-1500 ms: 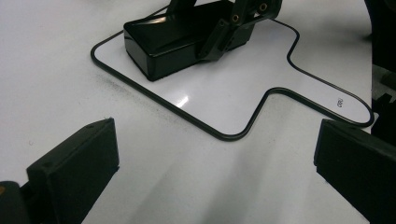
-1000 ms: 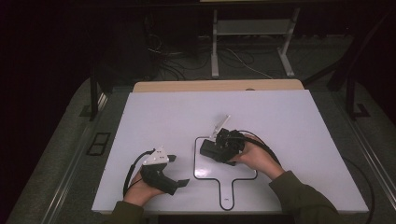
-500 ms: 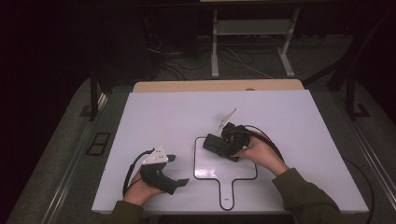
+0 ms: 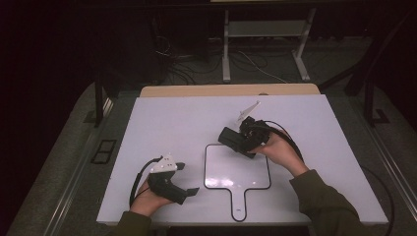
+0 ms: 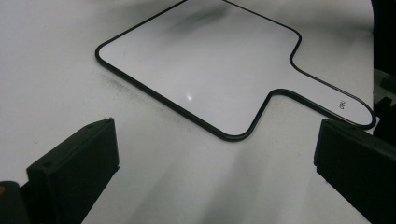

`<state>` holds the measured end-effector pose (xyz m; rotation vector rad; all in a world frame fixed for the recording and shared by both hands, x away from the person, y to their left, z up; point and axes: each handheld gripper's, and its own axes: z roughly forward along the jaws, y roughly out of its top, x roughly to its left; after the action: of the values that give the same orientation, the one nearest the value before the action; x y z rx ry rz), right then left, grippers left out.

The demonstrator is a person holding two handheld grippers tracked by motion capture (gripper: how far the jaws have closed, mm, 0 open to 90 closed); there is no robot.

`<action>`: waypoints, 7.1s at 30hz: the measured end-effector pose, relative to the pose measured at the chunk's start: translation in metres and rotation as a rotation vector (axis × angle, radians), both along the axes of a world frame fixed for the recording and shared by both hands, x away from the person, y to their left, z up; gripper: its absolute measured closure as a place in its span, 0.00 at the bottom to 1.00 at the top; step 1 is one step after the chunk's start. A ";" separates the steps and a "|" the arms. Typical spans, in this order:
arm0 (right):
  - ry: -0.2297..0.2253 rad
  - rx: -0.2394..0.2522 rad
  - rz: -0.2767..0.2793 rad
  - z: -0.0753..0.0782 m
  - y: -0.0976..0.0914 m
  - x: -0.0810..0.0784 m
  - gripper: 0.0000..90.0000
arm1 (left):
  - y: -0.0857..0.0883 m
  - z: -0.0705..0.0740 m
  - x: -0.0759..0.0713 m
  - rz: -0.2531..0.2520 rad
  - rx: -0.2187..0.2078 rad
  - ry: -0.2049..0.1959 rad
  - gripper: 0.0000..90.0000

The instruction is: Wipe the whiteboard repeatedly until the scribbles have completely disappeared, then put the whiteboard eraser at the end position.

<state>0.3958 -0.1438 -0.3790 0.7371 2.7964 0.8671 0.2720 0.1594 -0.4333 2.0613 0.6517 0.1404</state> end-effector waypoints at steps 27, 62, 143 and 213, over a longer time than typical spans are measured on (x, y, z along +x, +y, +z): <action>-0.008 0.019 -0.184 -0.004 -0.009 0.083 0.43 | 0.001 -0.001 0.001 -0.002 0.007 0.002 0.00; -0.001 -0.051 -0.207 -0.055 0.006 0.123 0.42 | 0.000 -0.002 0.002 -0.013 0.012 0.003 0.00; -0.141 0.365 -0.199 -0.017 -0.074 -0.018 0.19 | 0.001 -0.003 0.002 0.000 0.006 0.023 0.00; -0.128 0.337 -0.277 -0.069 -0.153 -0.131 0.14 | 0.003 -0.001 -0.001 0.020 0.023 0.018 0.00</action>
<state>0.2649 -0.2968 -0.4479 1.0428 2.3872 1.2897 0.2711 0.1627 -0.4348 2.0804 0.6851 0.1410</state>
